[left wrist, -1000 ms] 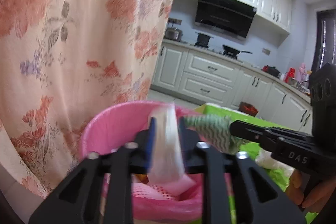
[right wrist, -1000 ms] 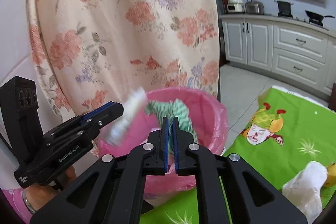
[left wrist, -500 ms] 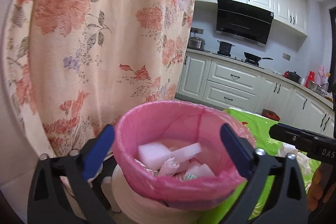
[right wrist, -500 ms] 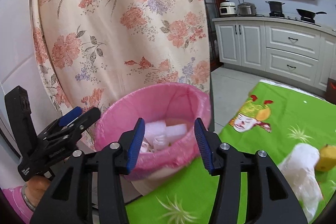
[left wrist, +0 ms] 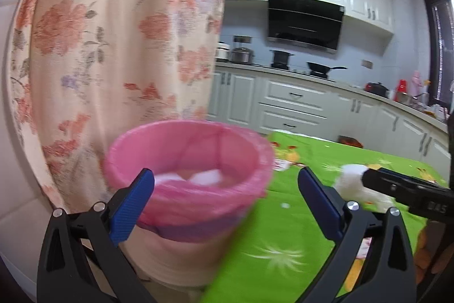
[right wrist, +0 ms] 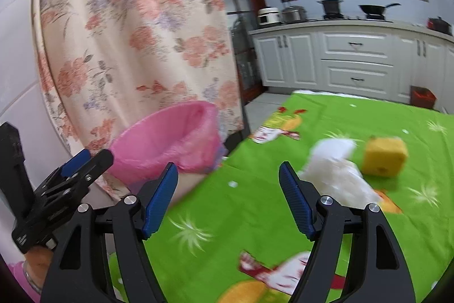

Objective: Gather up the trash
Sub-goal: 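Move both open grippers back toward the white bag and yellow sponge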

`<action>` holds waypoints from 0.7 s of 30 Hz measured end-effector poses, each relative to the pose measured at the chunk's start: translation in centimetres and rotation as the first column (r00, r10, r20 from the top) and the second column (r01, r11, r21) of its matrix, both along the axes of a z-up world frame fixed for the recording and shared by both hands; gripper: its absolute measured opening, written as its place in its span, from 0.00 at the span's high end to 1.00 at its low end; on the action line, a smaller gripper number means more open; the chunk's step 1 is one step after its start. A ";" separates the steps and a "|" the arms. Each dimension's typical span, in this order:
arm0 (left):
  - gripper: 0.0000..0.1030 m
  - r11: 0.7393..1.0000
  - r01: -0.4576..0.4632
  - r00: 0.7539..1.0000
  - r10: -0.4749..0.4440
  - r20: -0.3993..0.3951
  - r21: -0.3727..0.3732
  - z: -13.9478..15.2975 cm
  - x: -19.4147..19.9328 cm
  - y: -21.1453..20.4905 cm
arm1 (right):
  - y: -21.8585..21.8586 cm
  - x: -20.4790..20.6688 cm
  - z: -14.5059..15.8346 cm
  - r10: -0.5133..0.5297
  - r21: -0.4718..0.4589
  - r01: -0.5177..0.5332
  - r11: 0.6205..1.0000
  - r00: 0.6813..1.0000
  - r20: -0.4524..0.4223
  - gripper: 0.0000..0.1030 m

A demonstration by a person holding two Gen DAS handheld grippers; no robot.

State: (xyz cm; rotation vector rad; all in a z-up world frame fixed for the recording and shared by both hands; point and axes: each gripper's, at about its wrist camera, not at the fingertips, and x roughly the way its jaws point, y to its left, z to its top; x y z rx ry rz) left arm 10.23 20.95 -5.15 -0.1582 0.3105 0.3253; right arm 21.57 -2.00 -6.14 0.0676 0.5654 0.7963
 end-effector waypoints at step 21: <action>0.05 0.986 0.167 0.981 -0.166 -0.104 -0.004 -2.3 4.7 -10.0 | -11.6 1.4 -2.3 -0.213 -0.046 0.213 0.976 0.977 -0.006 0.32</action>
